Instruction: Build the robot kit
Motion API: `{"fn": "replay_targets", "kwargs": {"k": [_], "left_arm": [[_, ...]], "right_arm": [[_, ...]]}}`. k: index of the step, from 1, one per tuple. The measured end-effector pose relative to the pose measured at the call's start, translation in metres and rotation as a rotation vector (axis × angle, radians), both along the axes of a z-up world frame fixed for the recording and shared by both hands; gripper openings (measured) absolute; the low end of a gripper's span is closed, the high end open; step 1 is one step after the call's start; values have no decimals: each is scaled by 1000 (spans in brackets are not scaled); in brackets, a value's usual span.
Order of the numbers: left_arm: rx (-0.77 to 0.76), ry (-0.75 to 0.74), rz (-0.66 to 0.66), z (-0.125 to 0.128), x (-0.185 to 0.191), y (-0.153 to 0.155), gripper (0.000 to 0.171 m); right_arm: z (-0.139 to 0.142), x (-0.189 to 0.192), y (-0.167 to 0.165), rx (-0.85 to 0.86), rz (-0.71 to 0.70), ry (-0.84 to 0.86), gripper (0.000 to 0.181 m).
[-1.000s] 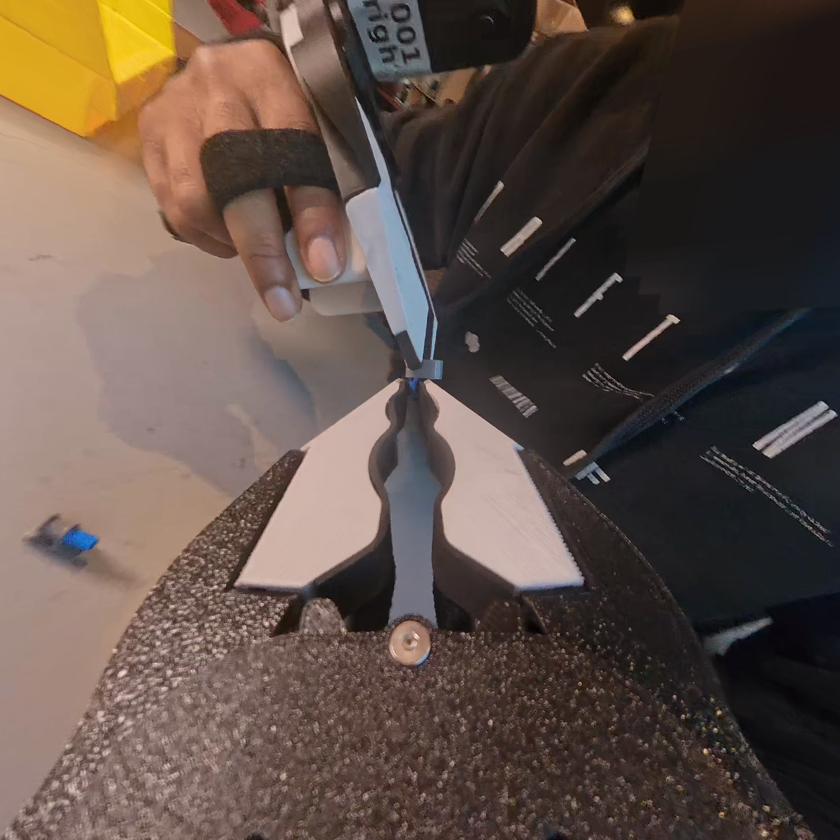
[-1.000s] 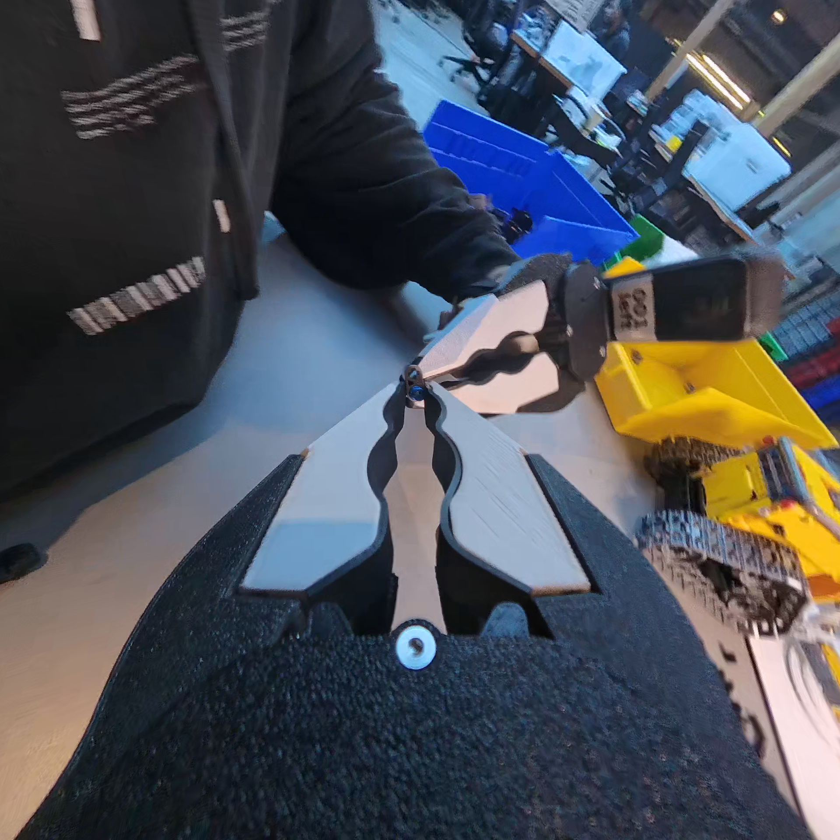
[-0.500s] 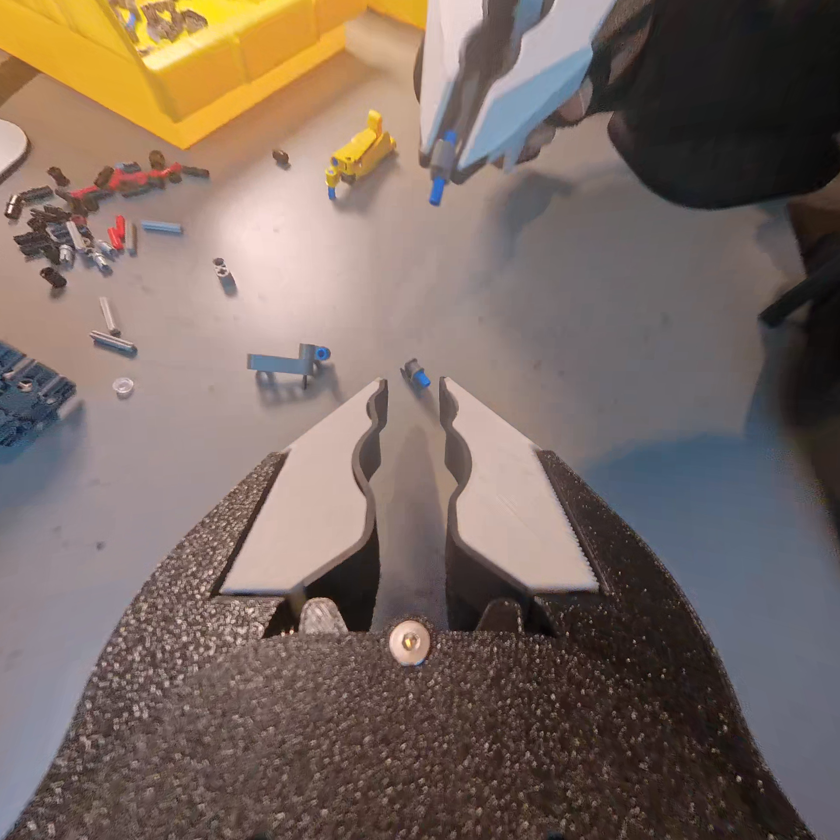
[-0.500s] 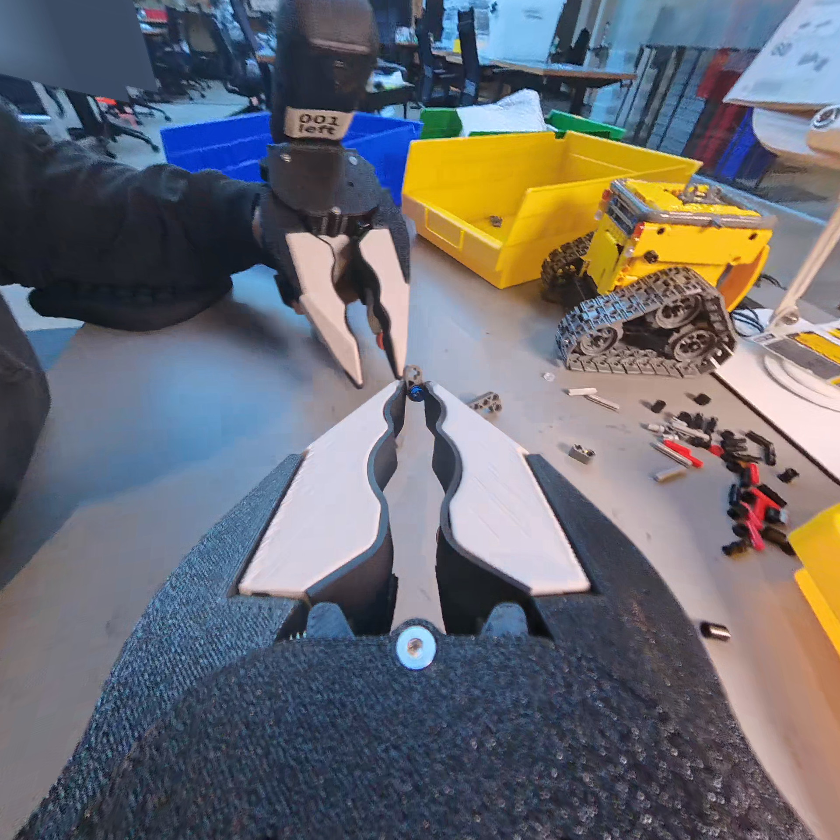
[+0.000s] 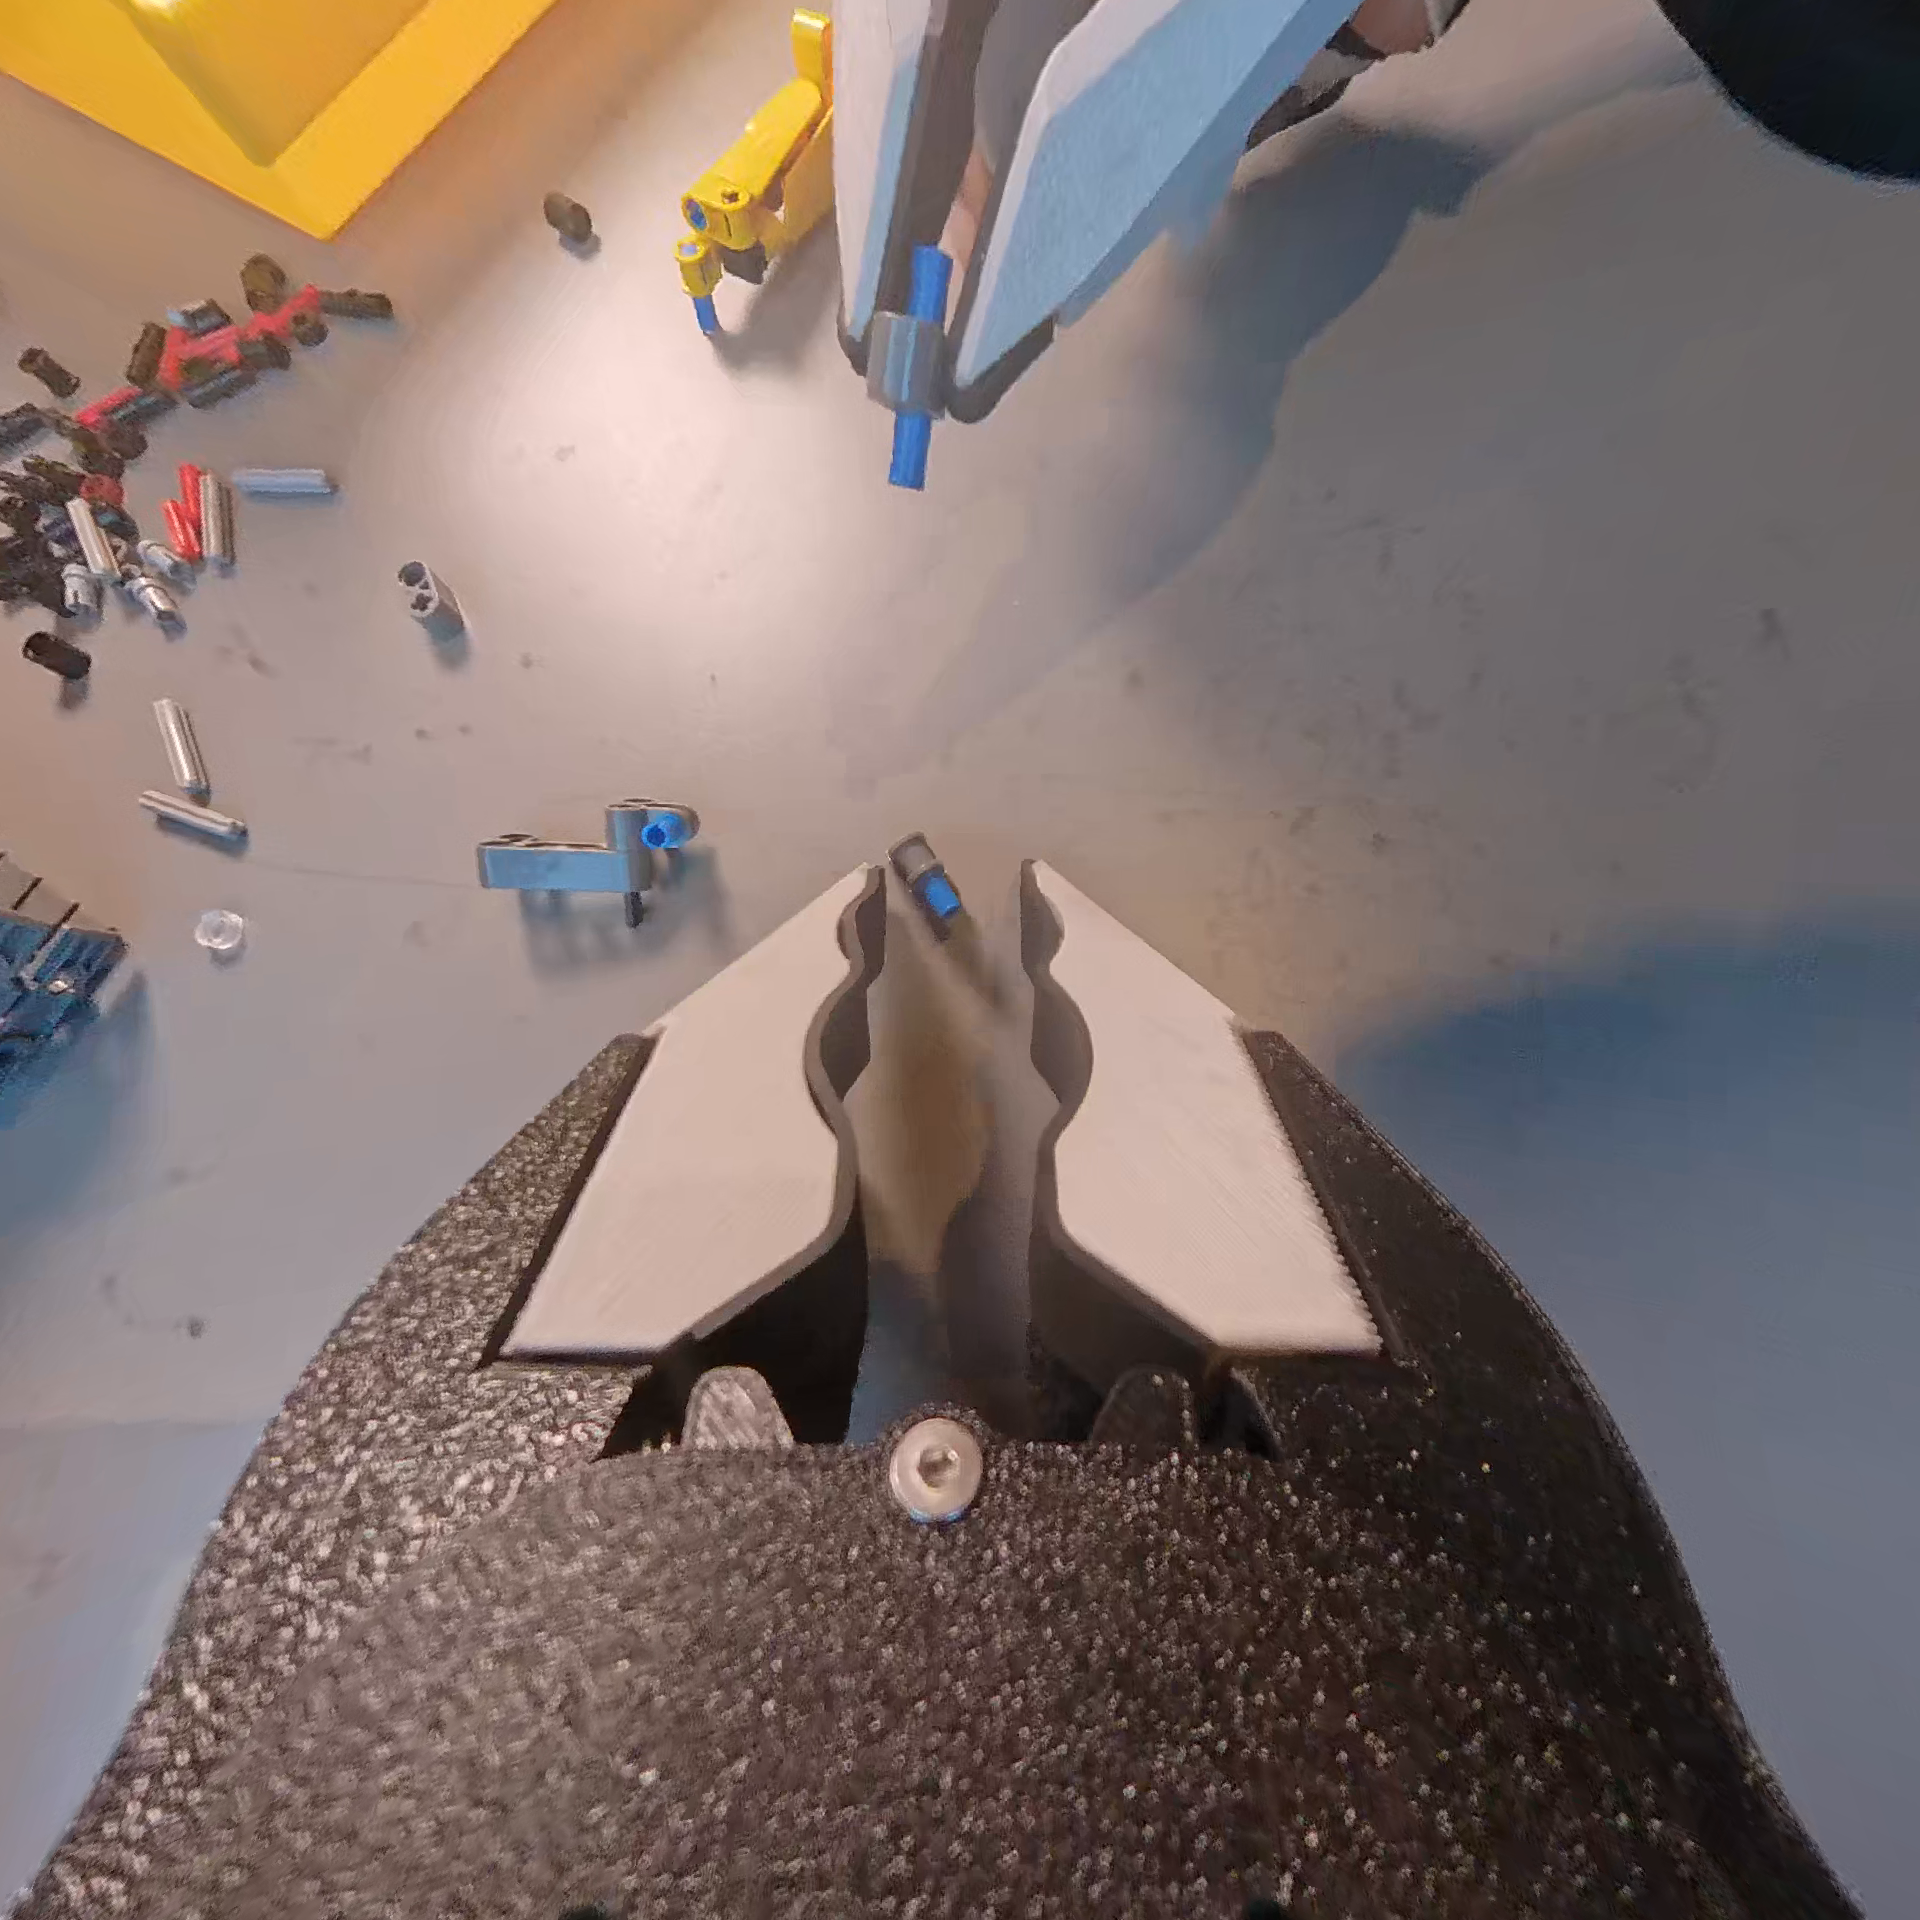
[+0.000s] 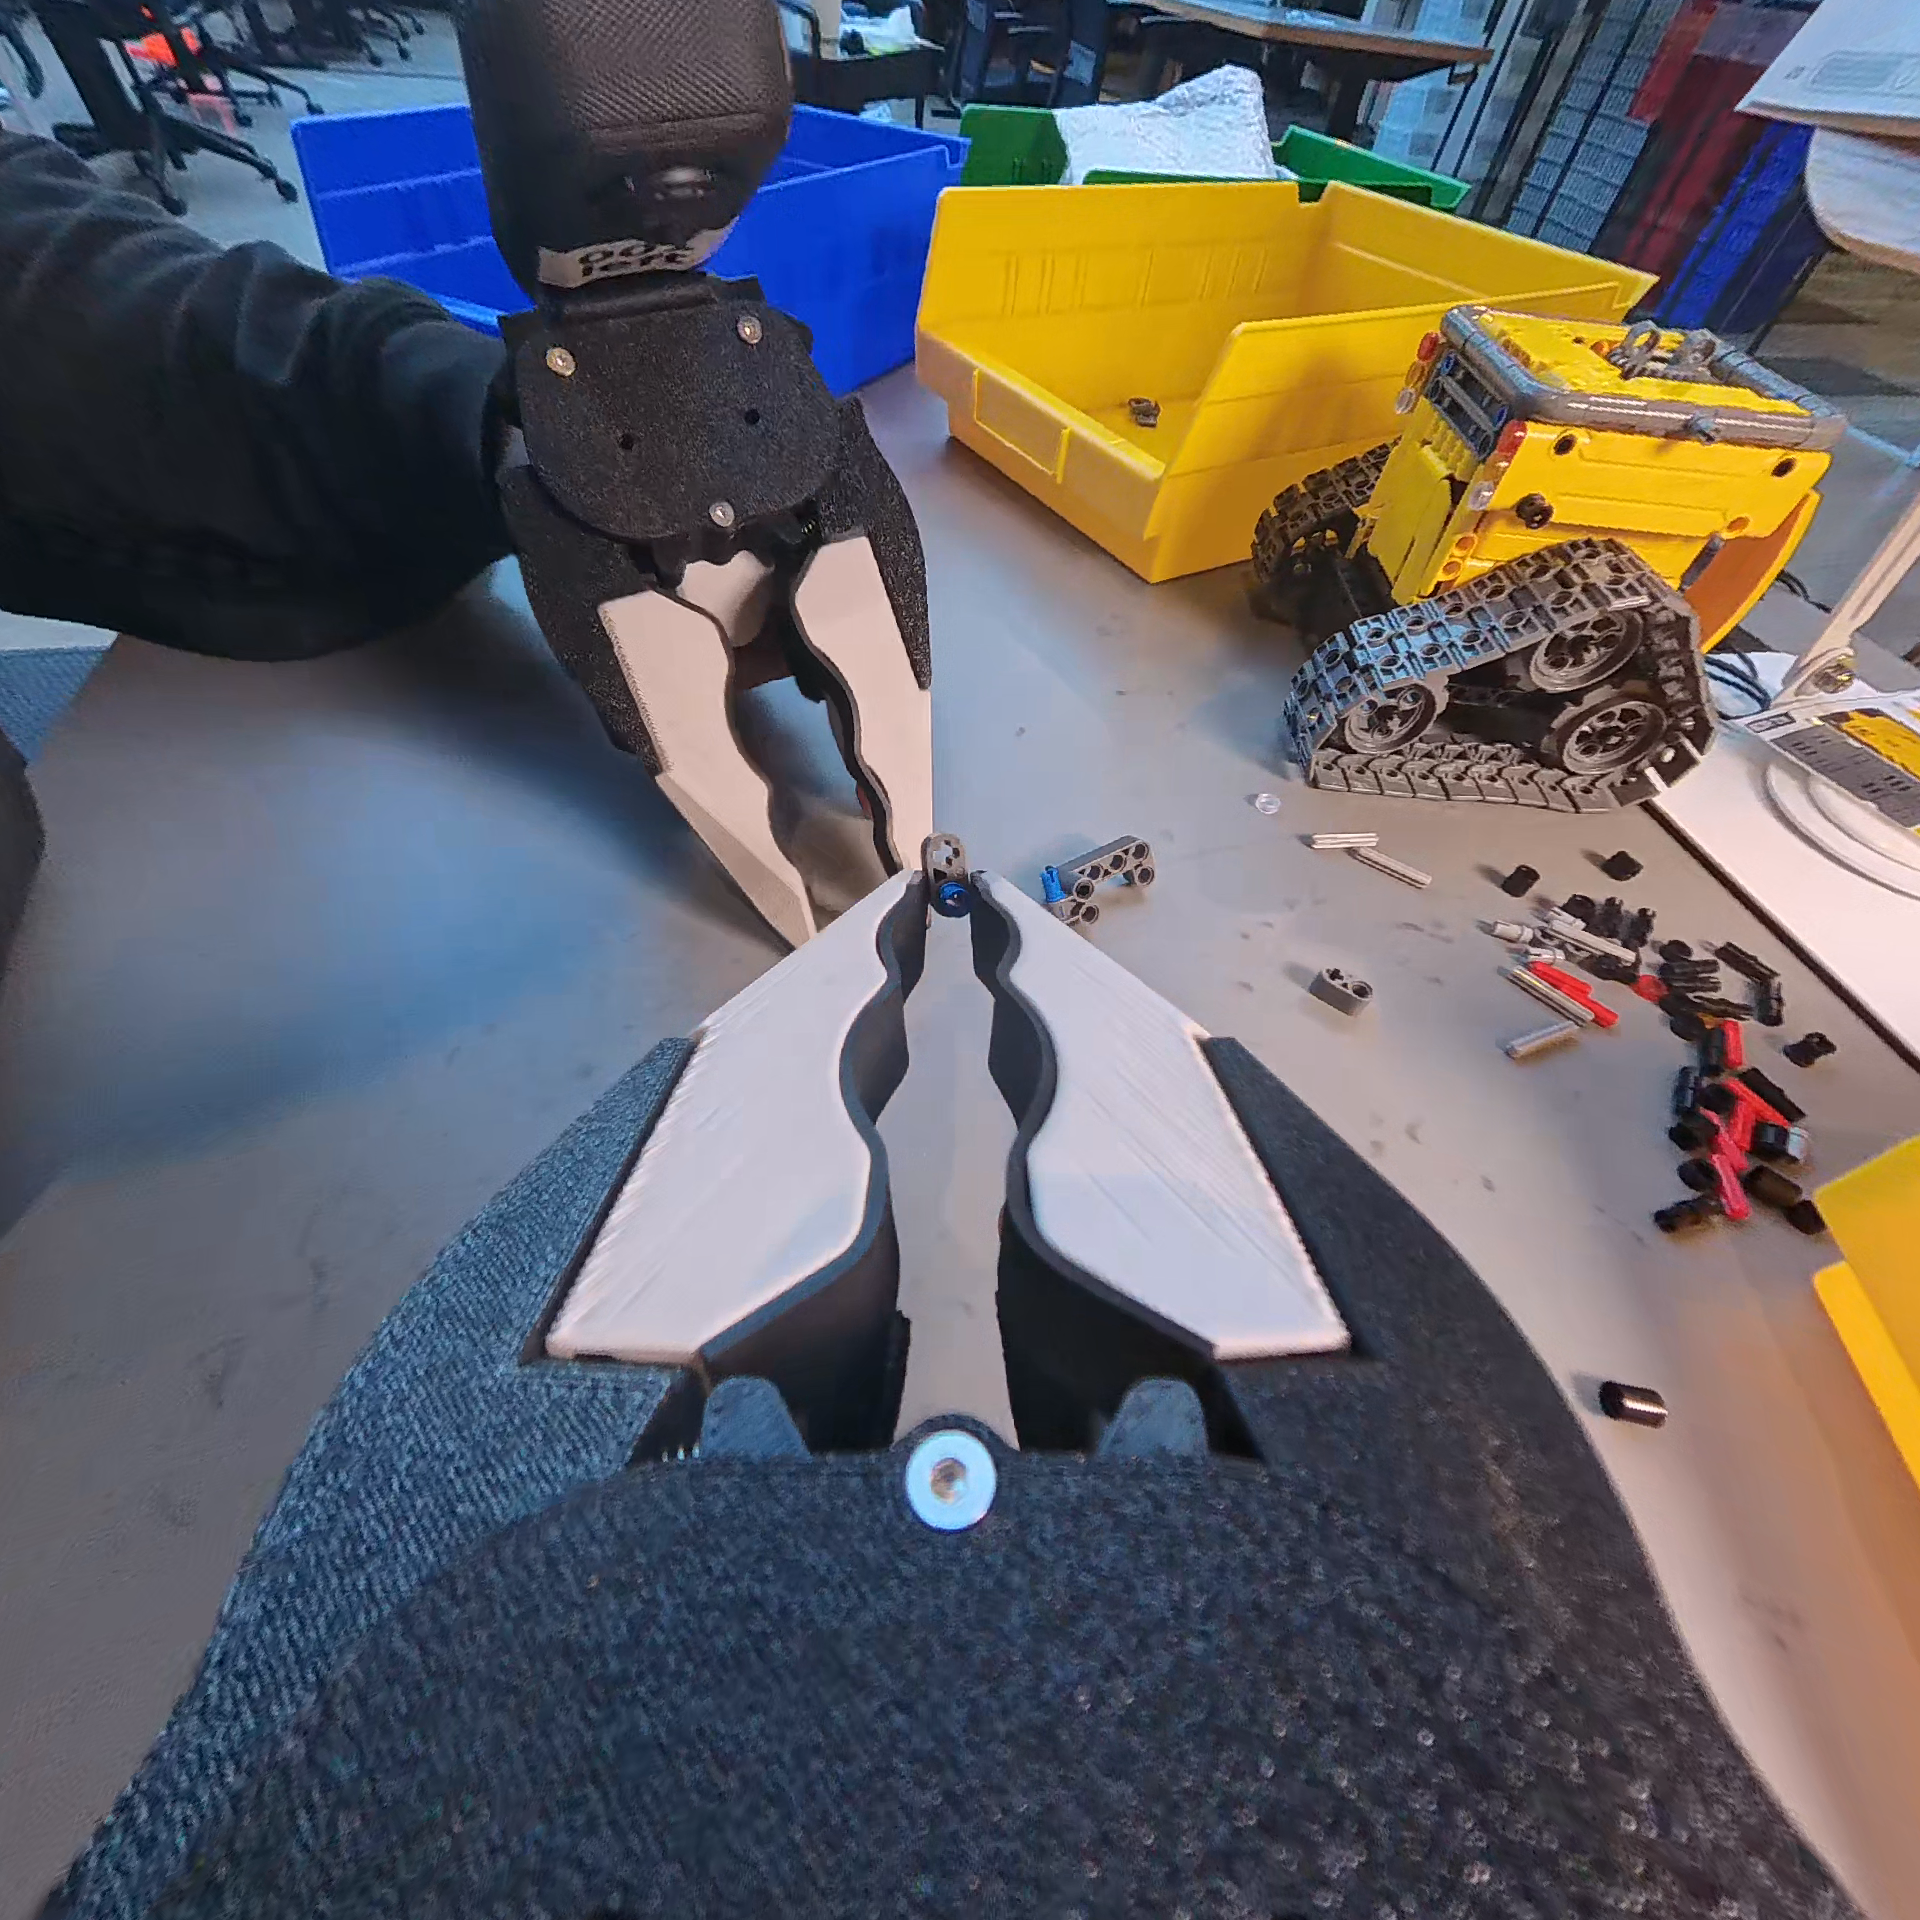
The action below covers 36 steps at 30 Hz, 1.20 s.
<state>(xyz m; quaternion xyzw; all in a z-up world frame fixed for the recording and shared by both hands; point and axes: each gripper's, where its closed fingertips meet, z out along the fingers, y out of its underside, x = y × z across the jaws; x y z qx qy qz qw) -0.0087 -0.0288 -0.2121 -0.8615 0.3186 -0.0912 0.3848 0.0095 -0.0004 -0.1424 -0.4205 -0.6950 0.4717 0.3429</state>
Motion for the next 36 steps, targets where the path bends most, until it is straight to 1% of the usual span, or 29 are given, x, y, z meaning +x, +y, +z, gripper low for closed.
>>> {"fn": "replay_targets", "kwargs": {"k": [2,4,8,10,17,22,27,31,36], "left_arm": [[17,8,-28,2,1,-2,25],[4,-6,-82,2,4,-9,21],[-33,-22,-98,0,-1,-14,22],[-18,-23,-90,1,-4,-12,25],[-17,-61,-164,1,2,-2,35],[-12,-49,-202,0,9,-6,27],[1,-30,-203,-1,9,-8,22],[6,-29,-195,0,6,-10,22],[57,-36,-175,8,2,-10,22]], "right_arm": [[0,0,0,-4,5,-3,8],[0,1,-1,-5,8,-3,8],[-1,1,-1,-3,13,-9,8],[-1,1,-1,-4,14,-9,8],[-2,2,-3,-9,28,-14,8],[1,3,-5,-11,38,-2,8],[-1,3,-5,-11,40,-9,8],[-1,3,-3,-14,34,-9,8],[-2,3,-2,-12,32,-13,8]]}}
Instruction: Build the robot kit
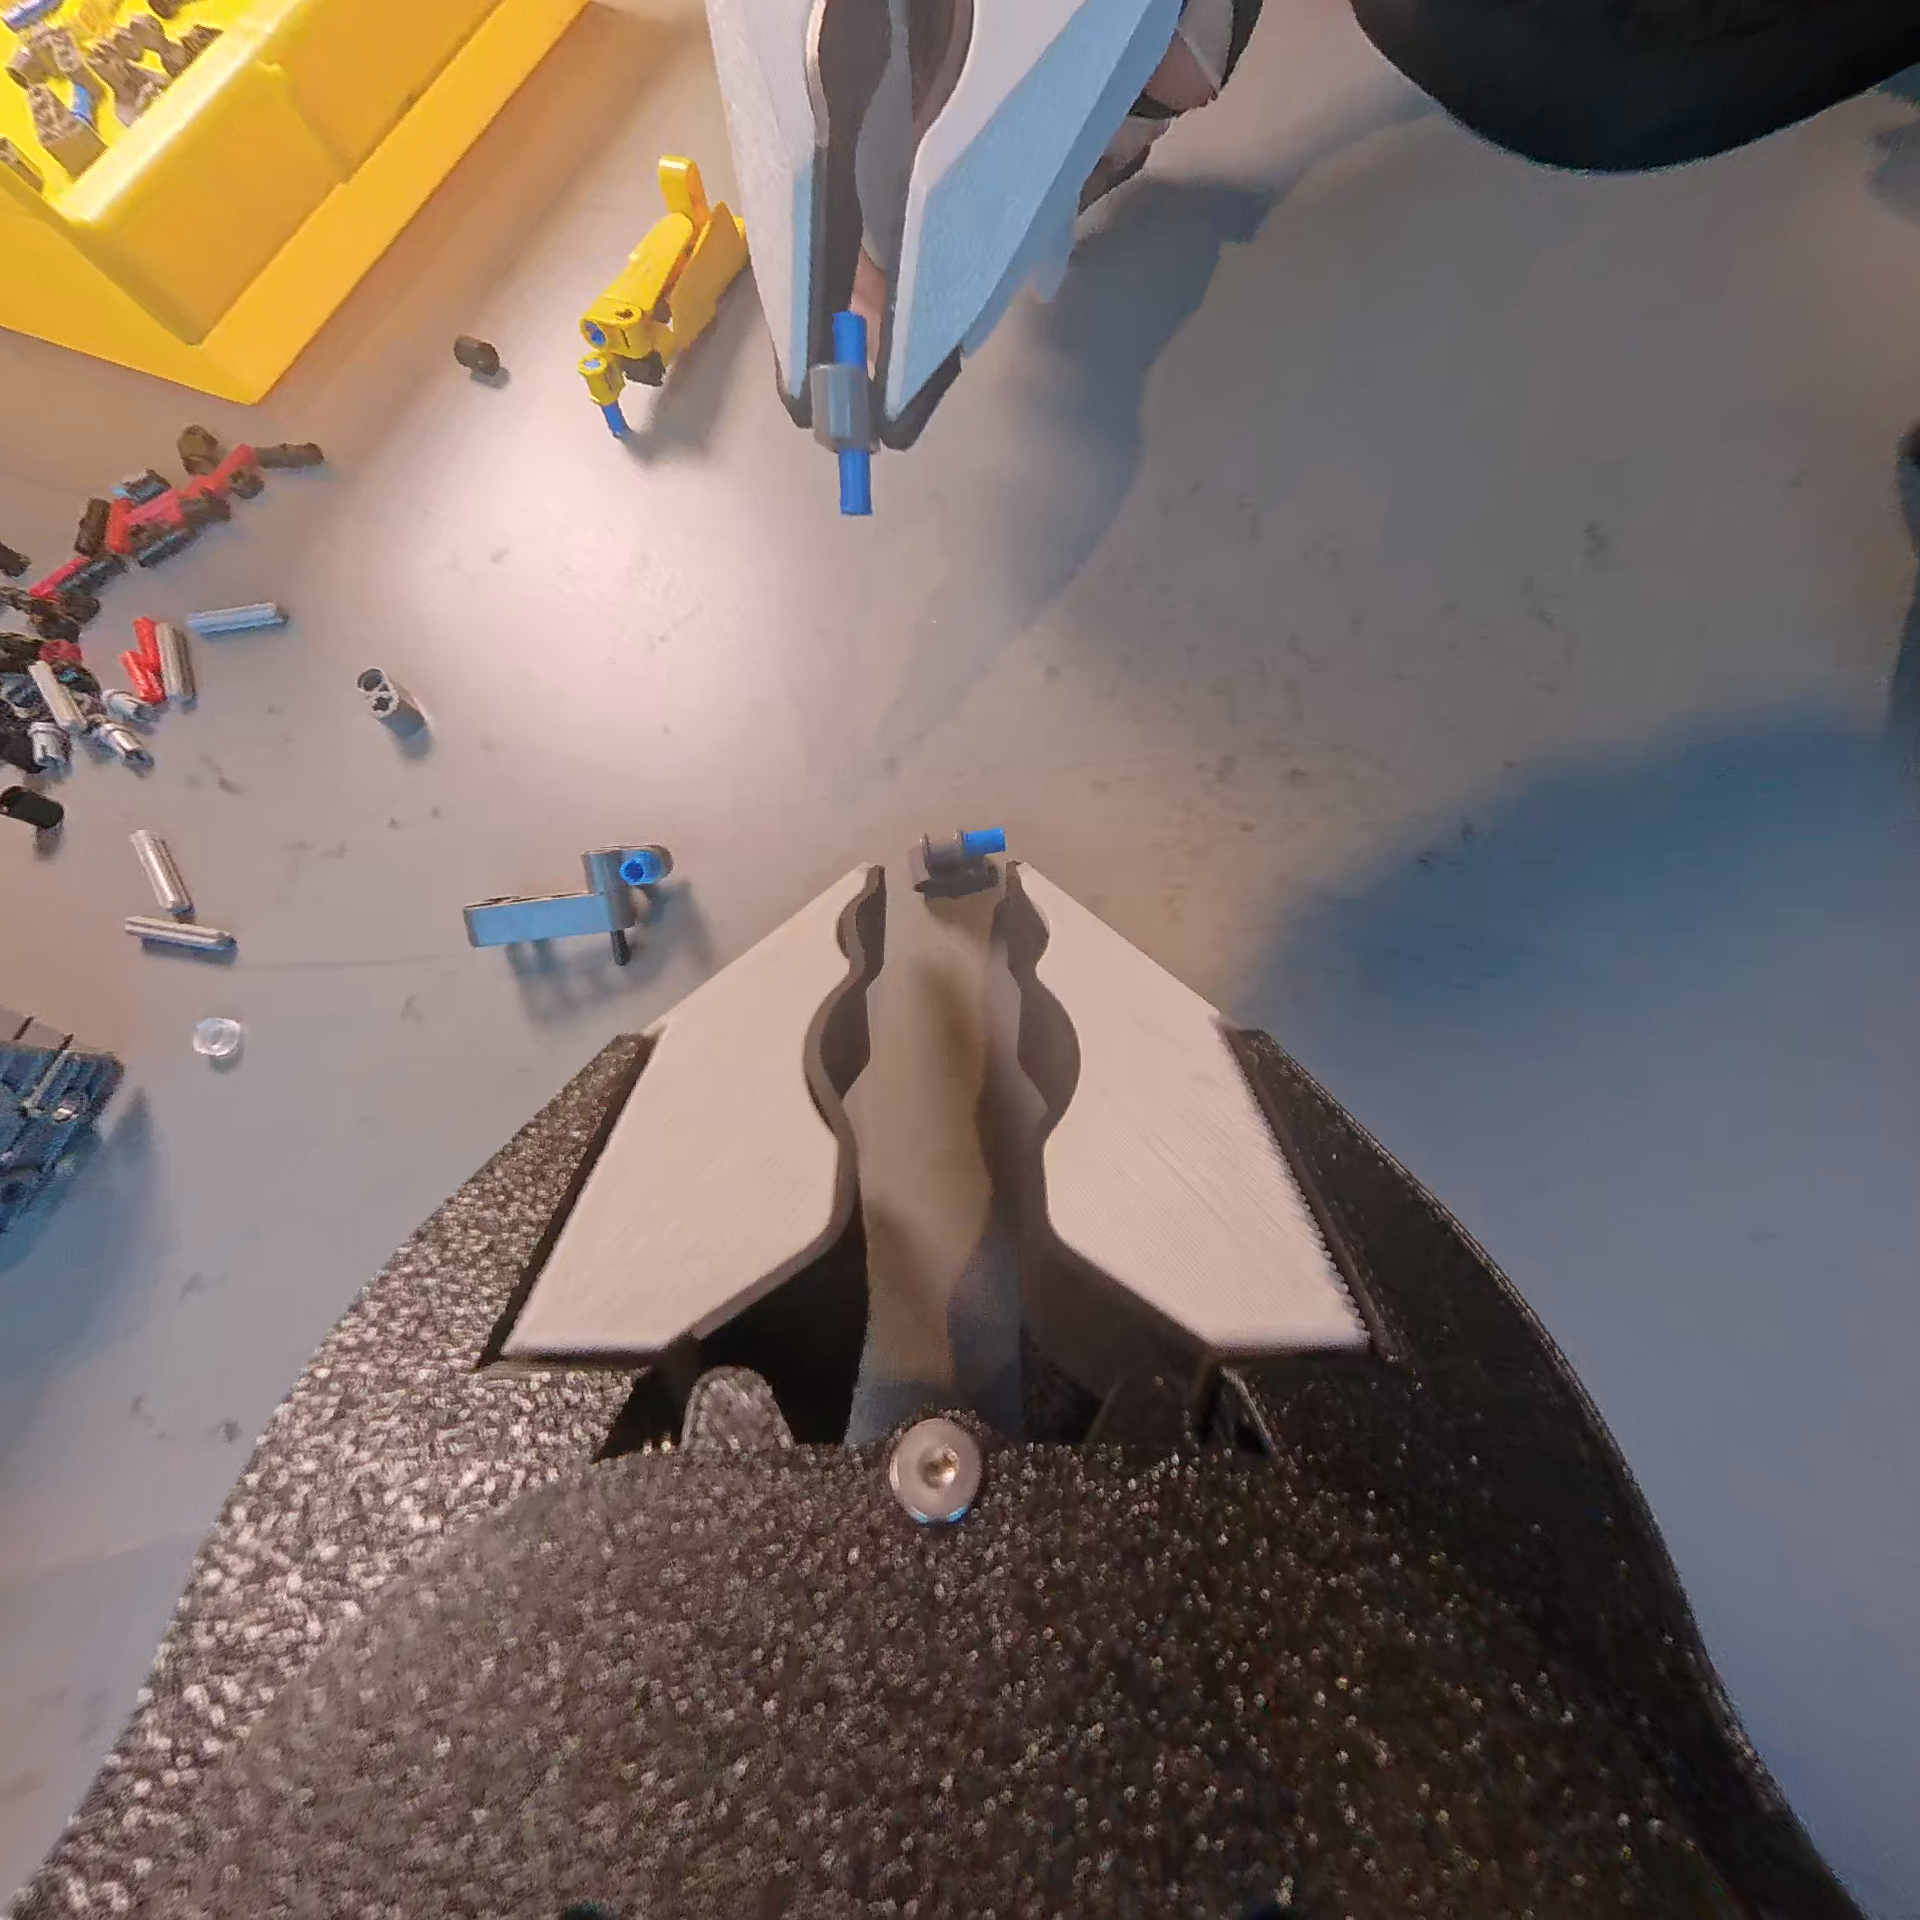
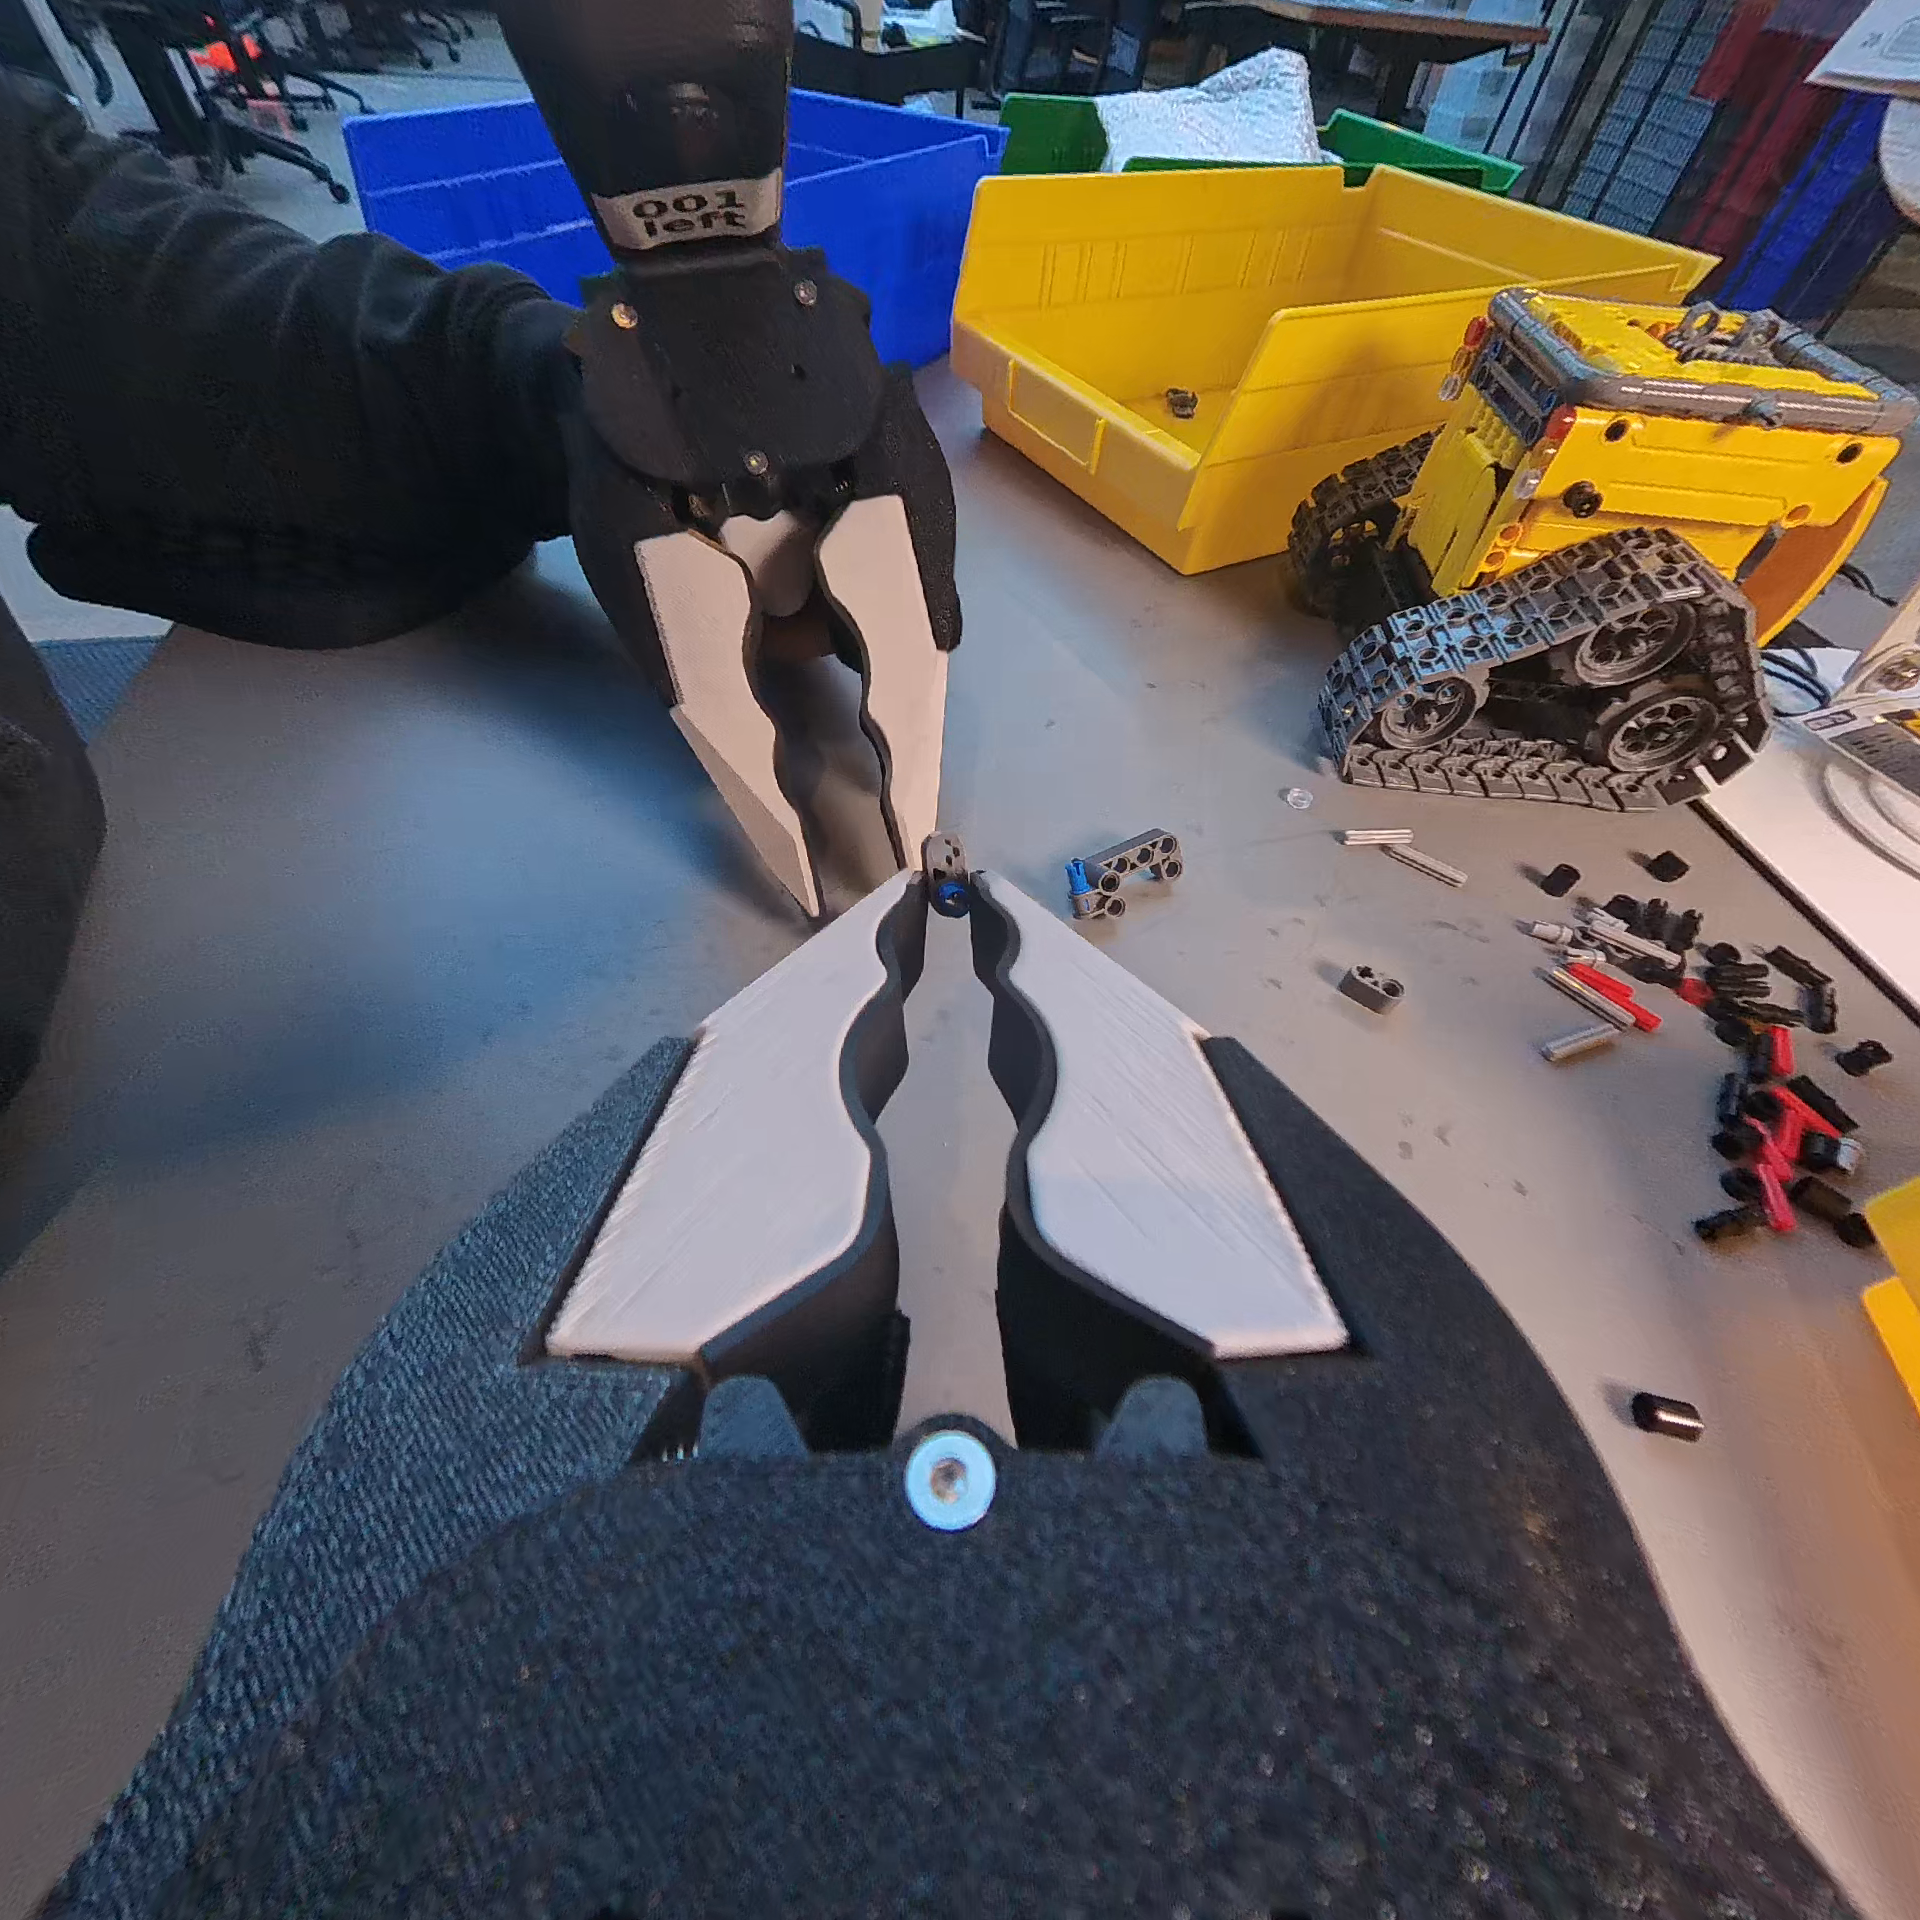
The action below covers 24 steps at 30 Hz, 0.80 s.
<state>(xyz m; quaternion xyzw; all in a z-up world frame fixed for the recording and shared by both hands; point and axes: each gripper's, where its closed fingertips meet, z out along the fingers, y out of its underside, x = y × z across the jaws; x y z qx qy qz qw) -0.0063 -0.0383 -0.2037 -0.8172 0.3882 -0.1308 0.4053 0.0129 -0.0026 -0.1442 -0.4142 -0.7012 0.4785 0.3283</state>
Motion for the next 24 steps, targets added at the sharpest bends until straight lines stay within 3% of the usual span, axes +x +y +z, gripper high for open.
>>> {"fn": "replay_targets", "kwargs": {"k": [8,15,24], "left_arm": [[5,51,-35,-4,5,2,15],[-108,21,-91,-2,6,-27,17],[-70,37,-57,-8,4,-16,19]], "right_arm": [[-4,1,-1,13,6,-15,8],[-4,1,0,10,3,-21,8],[-8,1,-4,16,18,-32,8]]}}
